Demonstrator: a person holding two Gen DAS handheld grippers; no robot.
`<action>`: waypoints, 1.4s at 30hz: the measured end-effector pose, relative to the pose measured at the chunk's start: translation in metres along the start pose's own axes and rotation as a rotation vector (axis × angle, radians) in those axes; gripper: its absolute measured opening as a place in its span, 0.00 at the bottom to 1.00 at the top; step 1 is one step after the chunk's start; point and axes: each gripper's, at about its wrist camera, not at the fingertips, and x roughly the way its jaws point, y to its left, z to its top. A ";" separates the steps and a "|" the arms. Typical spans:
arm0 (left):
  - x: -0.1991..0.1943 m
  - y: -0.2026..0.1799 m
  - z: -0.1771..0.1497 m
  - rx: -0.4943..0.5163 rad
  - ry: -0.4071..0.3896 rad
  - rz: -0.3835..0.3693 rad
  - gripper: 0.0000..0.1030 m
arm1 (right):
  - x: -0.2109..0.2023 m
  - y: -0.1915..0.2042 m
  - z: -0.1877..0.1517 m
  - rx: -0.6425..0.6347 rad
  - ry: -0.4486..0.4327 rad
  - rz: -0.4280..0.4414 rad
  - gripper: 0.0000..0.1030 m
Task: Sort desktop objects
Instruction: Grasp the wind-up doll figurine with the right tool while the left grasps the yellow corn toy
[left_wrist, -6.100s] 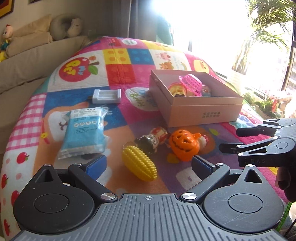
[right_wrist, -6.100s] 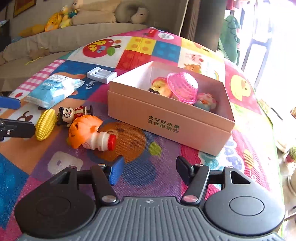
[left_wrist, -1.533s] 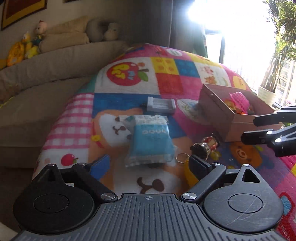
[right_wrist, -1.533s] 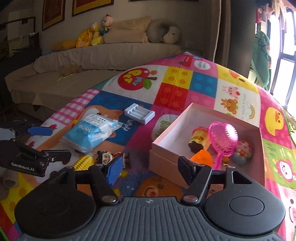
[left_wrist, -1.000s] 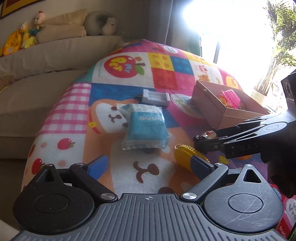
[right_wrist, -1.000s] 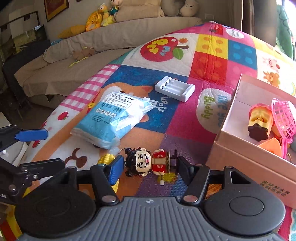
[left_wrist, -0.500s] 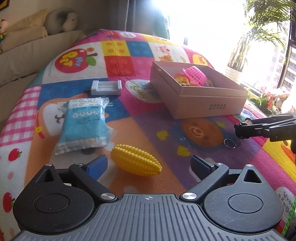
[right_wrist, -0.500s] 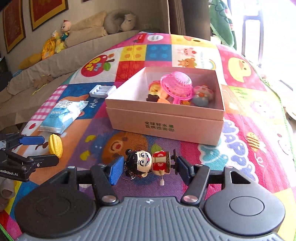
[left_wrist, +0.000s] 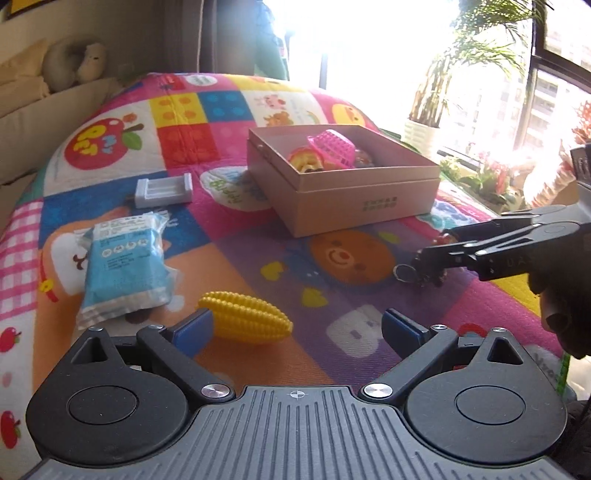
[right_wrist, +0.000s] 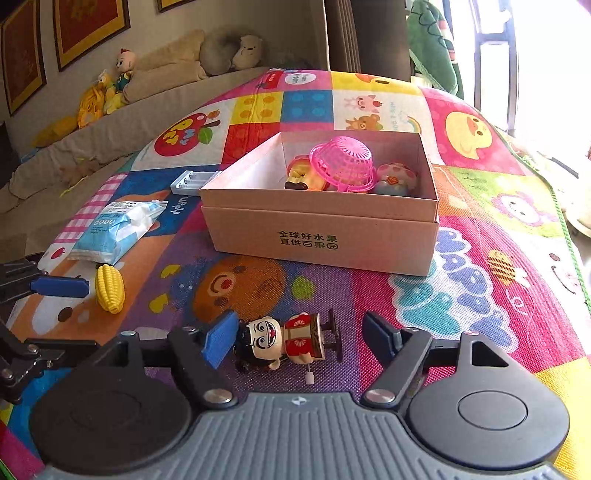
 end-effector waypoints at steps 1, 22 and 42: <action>0.003 0.005 0.002 -0.020 0.004 0.026 0.98 | 0.000 0.001 -0.001 -0.002 -0.001 0.001 0.73; 0.029 0.003 -0.001 0.052 0.042 -0.045 0.89 | 0.004 0.010 -0.008 -0.067 0.028 -0.004 0.74; 0.020 -0.007 -0.009 0.072 0.052 -0.076 0.69 | 0.009 0.013 -0.010 -0.093 0.036 -0.025 0.74</action>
